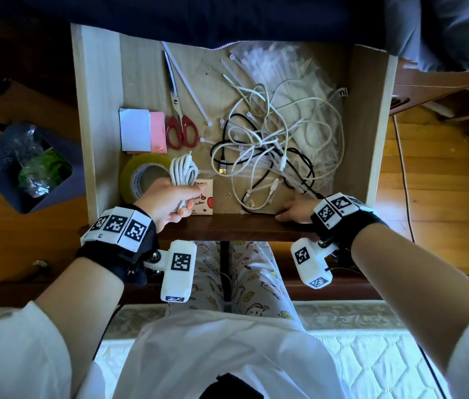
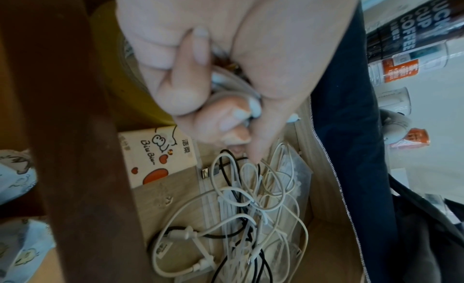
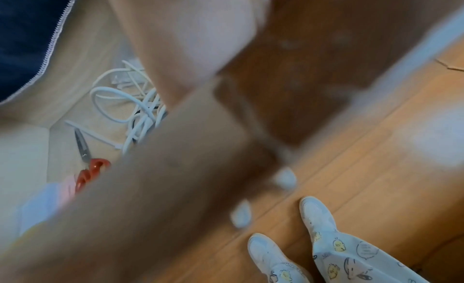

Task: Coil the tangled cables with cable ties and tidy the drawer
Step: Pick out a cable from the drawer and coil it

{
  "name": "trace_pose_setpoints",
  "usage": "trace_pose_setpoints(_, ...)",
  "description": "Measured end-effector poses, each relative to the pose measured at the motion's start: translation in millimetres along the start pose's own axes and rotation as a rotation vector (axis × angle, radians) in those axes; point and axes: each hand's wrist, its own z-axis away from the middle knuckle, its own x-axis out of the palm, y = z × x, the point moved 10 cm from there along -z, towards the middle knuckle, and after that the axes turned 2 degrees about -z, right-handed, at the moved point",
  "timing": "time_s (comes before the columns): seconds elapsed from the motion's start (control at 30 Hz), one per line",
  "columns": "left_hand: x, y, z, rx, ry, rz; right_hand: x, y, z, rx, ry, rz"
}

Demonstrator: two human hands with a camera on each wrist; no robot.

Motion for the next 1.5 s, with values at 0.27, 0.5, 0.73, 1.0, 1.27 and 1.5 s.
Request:
trace_pose_setpoints(0.27,6,11,0,0.004,-0.019,-0.007,-9,-7,3,0.022,0.036,0.085)
trace_pose_setpoints(0.5,7,19,2,0.009,-0.027,-0.016,-6,-24,11,-0.220,-0.058,-0.245)
trace_pose_setpoints(0.73,9,31,11,0.002,-0.019,-0.006,-10,-46,34,-0.402,-0.109,-0.478)
trace_pose_setpoints(1.0,7,43,17,0.003,-0.022,-0.032,-51,-29,44,-0.319,0.210,-0.453)
trace_pose_setpoints(1.27,3,42,5,-0.046,-0.055,-0.052,-148,24,40,-0.120,0.668,-0.565)
trace_pose_setpoints(1.5,3,40,-6,-0.052,-0.023,-0.047,-146,53,23,0.052,0.678,-0.560)
